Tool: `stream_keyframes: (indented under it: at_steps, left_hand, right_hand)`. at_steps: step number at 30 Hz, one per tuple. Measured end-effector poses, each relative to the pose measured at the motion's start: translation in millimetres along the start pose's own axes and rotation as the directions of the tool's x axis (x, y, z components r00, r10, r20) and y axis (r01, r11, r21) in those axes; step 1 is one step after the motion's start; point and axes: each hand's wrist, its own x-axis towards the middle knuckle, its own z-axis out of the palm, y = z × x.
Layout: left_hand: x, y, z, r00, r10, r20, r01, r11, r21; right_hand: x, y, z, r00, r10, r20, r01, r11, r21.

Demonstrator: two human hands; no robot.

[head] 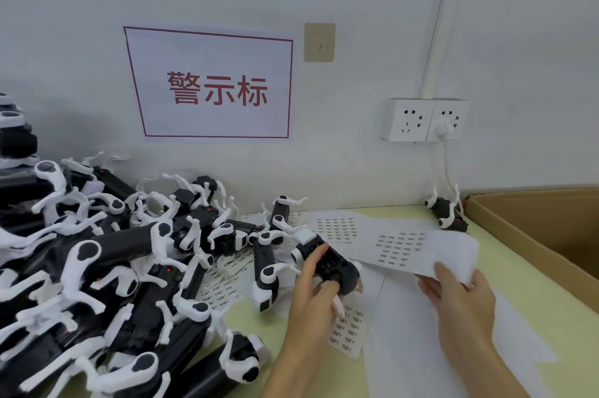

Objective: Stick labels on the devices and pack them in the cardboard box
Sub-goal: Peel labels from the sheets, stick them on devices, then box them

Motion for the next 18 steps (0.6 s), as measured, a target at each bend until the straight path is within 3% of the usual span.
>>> stream_keyframes:
  at_steps: [7, 14, 18]
  left_hand:
    - [-5.4, -3.5, 0.9, 0.99, 0.125, 0.067, -0.137, 0.969, 0.204]
    - [2.4, -3.7, 33.6, 0.949, 0.259, -0.177, -0.17, 0.898, 0.407]
    - [9.3, -0.7, 49.7, 0.95, 0.244, -0.194, -0.128, 0.872, 0.473]
  right_hand:
    - [-10.5, 1.8, -10.6, 0.987, -0.148, -0.061, 0.151, 0.988, 0.046]
    - [-4.4, -13.8, -13.2, 0.987, -0.158, -0.004, 0.155, 0.967, 0.202]
    - [-7.0, -20.1, -17.8, 0.991, -0.119, 0.067, 0.088, 0.93, 0.357]
